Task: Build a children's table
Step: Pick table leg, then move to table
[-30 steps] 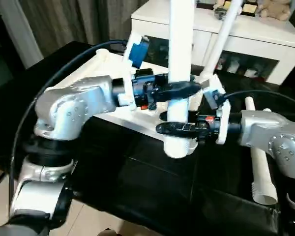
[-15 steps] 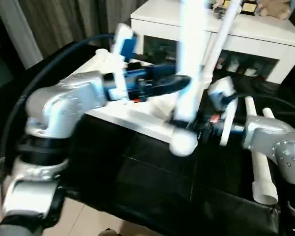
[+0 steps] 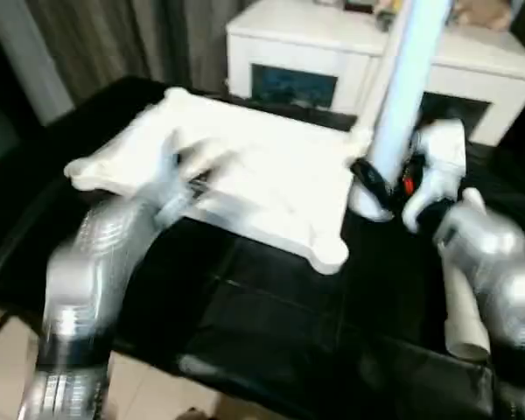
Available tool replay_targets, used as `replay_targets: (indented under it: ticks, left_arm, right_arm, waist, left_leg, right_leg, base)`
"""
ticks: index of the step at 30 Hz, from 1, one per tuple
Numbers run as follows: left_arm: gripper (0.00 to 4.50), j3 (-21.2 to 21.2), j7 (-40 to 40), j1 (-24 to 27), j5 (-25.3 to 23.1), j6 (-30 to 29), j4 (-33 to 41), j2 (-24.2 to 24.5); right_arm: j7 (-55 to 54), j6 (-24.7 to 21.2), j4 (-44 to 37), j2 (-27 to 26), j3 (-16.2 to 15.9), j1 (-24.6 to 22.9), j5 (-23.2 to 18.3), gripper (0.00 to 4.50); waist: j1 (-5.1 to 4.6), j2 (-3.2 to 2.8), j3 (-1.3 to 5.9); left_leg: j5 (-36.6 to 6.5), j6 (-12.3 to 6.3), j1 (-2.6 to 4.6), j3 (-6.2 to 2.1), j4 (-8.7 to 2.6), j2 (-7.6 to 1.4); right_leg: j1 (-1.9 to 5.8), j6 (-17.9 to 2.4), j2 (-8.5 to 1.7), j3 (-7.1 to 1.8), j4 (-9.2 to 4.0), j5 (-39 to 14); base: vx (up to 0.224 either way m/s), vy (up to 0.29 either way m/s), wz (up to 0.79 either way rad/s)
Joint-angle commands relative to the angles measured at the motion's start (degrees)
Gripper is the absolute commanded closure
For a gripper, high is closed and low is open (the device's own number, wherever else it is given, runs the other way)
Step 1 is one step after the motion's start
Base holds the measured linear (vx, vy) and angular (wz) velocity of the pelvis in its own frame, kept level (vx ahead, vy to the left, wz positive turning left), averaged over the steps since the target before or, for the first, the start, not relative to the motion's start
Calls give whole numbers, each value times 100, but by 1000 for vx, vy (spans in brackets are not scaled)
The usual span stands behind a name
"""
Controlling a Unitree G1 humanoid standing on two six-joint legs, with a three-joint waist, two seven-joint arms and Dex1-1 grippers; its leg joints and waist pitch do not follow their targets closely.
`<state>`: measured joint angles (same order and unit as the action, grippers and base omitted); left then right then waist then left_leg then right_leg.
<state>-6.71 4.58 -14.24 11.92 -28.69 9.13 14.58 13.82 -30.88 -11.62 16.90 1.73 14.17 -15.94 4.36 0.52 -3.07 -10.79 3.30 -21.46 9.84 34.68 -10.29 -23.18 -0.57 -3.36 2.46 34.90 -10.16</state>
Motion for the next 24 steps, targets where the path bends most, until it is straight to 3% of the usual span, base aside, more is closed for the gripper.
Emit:
replay_targets:
  ticks: [1, 2, 4, 6, 7, 9, 11, 13, 14, 15, 17, 18, 19, 20, 21, 22, 23, 24]
  left_arm:
    - [132, -22, -390, 317, -224, 20, 782, -248]
    - [132, -22, -390, 317, -224, 20, 782, -248]
    - [132, 54, -519, 431, -341, 286, 837, -433]
    - [132, 210, -562, 454, -555, 657, 636, -407]
    - [132, 311, -589, 462, -683, 868, 512, -389]
    - [132, 420, -461, 501, -638, 1003, 467, -426]
    - [132, 560, -238, 566, -591, 1122, 474, -473]
    - [132, 697, -228, 540, -762, 1186, 403, -475]
    - [132, 741, -226, 521, -800, 1170, 398, -489]
    - [132, 748, -199, 491, -773, 1166, 389, -506]
    - [132, 731, -187, 418, -763, 1254, 283, -519]
    - [132, 702, -154, 396, -716, 1378, 180, -548]
    - [132, 708, -171, 389, -762, 1404, 138, -543]
    - [132, 723, -208, 377, -826, 1387, 119, -533]
    - [132, 724, -229, 347, -842, 1361, 105, -546]
    - [132, 726, -218, 318, -810, 1334, 112, -565]
    - [132, 731, -209, 303, -805, 1328, 116, -564]
    - [132, 731, -193, 290, -799, 1333, 105, -571]
  right_arm:
    - [-261, -73, -730, -346, -88, -344, -205, 261]
    - [-261, -73, -730, -346, -88, -344, -205, 261]
    - [-370, 126, -700, -515, -338, -616, -61, 261]
    - [-384, 329, -585, -548, -425, -691, 54, 261]
    - [-410, 393, -528, -587, -429, -711, 77, 261]
    - [-426, 435, -476, -687, -409, -706, 113, 261]
    - [-381, 577, -361, -736, -487, -682, 306, 261]
    - [-407, 666, -313, -801, -427, -676, 255, 261]
    - [-468, 641, -325, -830, -370, -675, 167, 261]
    - [-514, 618, -353, -847, -330, -664, 114, 261]
    - [-529, 626, -359, -869, -321, -654, 94, 261]
    - [-518, 679, -324, -878, -340, -677, 130, 261]
    - [-514, 679, -316, -871, -354, -698, 200, 261]
    - [-496, 681, -344, -840, -384, -724, 272, 261]
    - [-456, 676, -393, -828, -390, -740, 289, 261]
    - [-439, 649, -440, -860, -353, -748, 253, 261]
    - [-446, 638, -455, -878, -332, -746, 241, 261]
    - [-458, 643, -452, -892, -312, -739, 239, 261]
  waist:
    - [-1, 24, 384]
    - [13, 15, 375]
    - [32, -135, 349]
    - [19, -33, 314]
    - [16, -24, 298]
    - [0, -24, 297]
    - [-25, -56, 301]
    - [-45, 4, 309]
    - [-50, -6, 307]
    - [-83, 11, 320]
    - [-163, -32, 261]
    - [-224, -106, 214]
    - [-316, -145, 169]
    - [-344, -135, 145]
    - [-284, -206, 95]
    - [-300, -194, 105]
    - [-289, -154, 60]
    - [-304, -26, 25]
  left_leg:
    - [-916, 62, 55, -94, -432, -266]
    - [-969, 21, 76, -90, -436, -265]
    - [-1270, 100, 98, -96, -448, -242]
    - [-1714, 174, 106, -98, -478, -220]
    - [-1895, 201, 113, -107, -485, -209]
    - [-1989, 235, 108, -129, -496, -201]
    - [-2045, 270, 94, -147, -501, -201]
    - [-2040, 250, 98, -138, -494, -204]
    - [-1995, 229, 88, -140, -496, -204]
    - [-2264, 467, 330, 4, -354, -184]
    - [-3048, 564, 707, 119, -237, -152]
    - [-3470, 436, 928, 74, -267, -188]
    - [-3966, 254, 1077, -41, -423, -404]
    - [-4186, 189, 1002, -128, -587, -550]
    - [-4650, 101, 847, -157, -967, -887]
    - [-4875, 70, 899, -111, -1132, -1066]
    - [-4921, 61, 924, -19, -1163, -1040]
    - [-4905, 75, 1019, 233, -927, -764]
  right_leg:
    - [267, -630, -371, -229, -380, -943]
    - [242, -650, -364, -226, -390, -980]
    - [199, -594, -346, -229, -428, -1290]
    - [184, -375, -337, -225, -514, -1899]
    - [160, -203, -346, -234, -559, -2277]
    - [149, -39, -354, -232, -572, -2555]
    - [140, 7, -366, -228, -586, -2627]
    - [124, 10, -357, -235, -585, -2546]
    - [131, -17, -361, -241, -562, -2474]
    - [-35, 167, -190, -302, -636, -2872]
    - [-294, 357, 123, -231, -830, -3658]
    - [-338, 372, 244, -85, -826, -3718]
    - [-302, 222, 220, 123, -686, -3423]
    - [-171, 154, 142, 184, -507, -3184]
    - [58, -19, -65, 222, 42, -2500]
    - [170, -216, -285, 248, 433, -1633]
    - [139, -294, -302, 223, 470, -1515]
    - [46, -400, -261, 166, 72, -2291]
  base:
    - [0, 0, 0]
    - [0, 0, 0]
    - [0, 0, 0]
    - [0, 0, 0]
    - [0, 0, 0]
    - [0, 0, 0]
    - [0, 0, 0]
    - [0, 0, 0]
    - [0, 0, 0]
    - [0, 0, 0]
    - [-20, 3, -27]
    - [-9, -17, -51]
    - [35, 25, -83]
    - [35, 25, -83]
    - [32, 37, -87]
    - [5, -5, -37]
    - [51, -48, -89]
    - [97, -113, -97]
